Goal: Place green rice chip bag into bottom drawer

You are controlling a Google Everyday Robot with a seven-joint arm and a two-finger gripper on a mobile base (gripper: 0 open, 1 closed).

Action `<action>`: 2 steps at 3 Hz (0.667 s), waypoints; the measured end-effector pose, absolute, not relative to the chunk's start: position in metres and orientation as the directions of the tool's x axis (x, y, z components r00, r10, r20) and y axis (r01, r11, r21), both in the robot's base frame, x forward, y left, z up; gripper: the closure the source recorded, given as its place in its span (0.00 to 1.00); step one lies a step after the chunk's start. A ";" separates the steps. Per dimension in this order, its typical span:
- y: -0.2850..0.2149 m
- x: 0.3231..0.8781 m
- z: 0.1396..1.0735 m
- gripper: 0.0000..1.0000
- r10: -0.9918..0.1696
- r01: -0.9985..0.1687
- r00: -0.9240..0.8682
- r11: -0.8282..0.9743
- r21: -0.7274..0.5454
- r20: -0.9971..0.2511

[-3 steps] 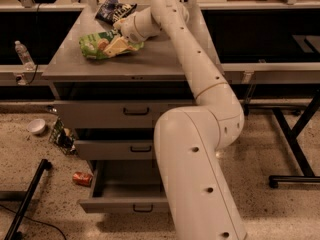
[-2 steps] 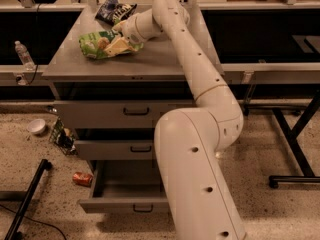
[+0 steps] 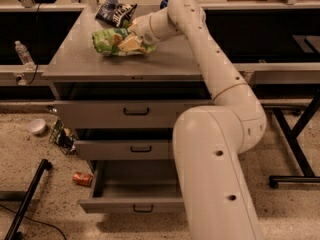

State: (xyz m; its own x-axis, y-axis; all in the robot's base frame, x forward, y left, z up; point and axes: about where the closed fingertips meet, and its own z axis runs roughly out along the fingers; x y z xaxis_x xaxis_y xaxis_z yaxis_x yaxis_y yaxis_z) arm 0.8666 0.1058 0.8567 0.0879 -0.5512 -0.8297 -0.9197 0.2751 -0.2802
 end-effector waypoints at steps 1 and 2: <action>0.066 0.840 0.879 1.00 -0.594 -0.911 0.066 0.292 -0.292 -0.801; 0.023 0.796 0.927 1.00 -0.596 -0.890 0.085 0.315 -0.330 -0.799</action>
Offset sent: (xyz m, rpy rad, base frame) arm -0.1936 -0.1129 0.0260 -0.1318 0.0623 -0.0210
